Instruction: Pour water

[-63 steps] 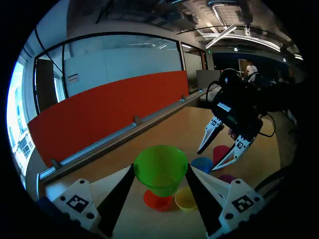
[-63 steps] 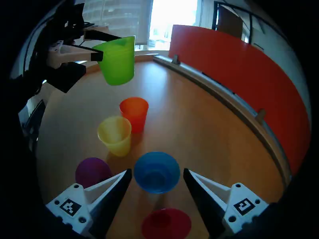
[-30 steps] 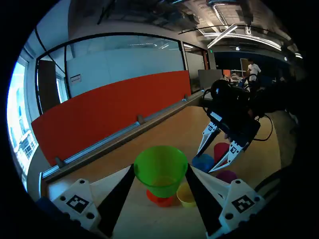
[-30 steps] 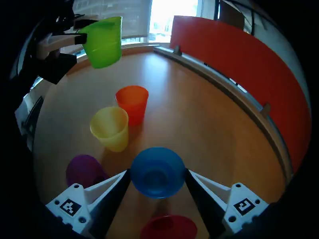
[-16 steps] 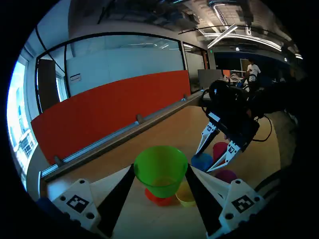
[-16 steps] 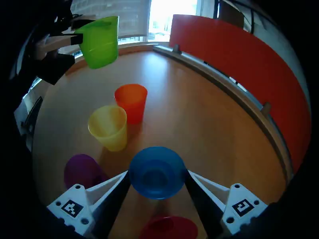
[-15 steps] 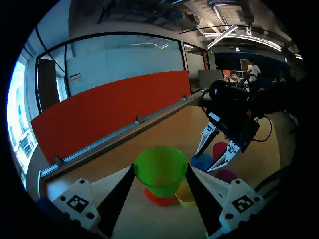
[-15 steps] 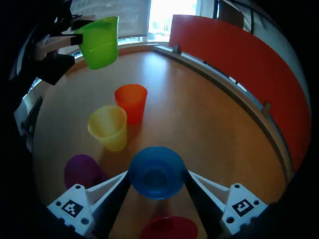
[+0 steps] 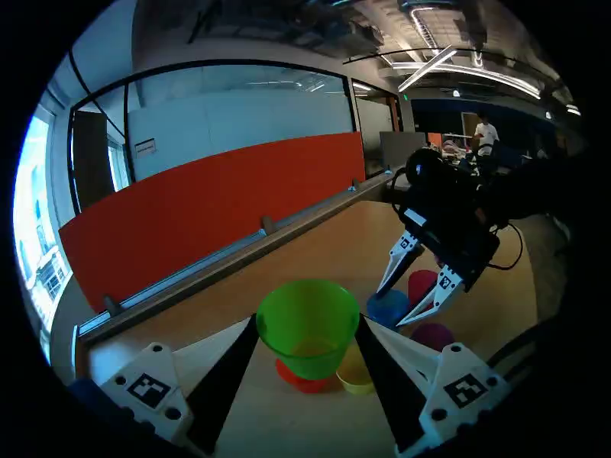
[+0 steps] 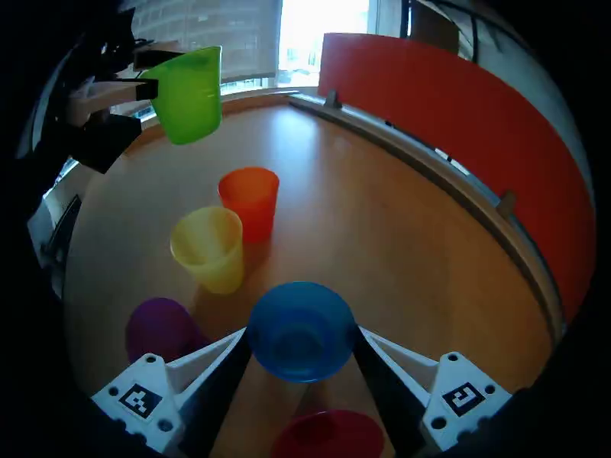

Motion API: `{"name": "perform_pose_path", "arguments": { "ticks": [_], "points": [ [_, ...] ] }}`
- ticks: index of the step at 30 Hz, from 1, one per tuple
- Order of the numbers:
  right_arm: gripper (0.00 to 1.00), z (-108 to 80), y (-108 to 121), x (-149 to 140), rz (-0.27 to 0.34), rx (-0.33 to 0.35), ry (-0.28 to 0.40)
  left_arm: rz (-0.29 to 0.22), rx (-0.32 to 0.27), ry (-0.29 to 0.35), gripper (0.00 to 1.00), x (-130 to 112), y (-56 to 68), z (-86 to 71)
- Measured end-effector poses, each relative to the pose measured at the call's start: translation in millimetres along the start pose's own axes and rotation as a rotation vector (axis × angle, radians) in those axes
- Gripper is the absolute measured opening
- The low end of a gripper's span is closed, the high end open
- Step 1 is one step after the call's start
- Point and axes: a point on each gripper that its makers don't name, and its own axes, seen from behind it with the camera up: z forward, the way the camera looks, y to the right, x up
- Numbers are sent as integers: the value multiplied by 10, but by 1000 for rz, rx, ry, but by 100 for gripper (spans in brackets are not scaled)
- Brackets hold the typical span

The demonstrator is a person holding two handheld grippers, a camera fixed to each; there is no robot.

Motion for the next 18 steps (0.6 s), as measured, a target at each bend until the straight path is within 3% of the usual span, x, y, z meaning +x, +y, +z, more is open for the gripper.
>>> {"name": "perform_pose_path", "arguments": {
  "ticks": [9, 18],
  "points": [
    [92, -127, 0, 95, 18, -16, 61, -6, -3, 4, 89, 12, 44, -6],
    [92, -368, -32, 310, 29, -30, 167, -13, 1, 10, 89, 36, 95, -57]
  ]
}}
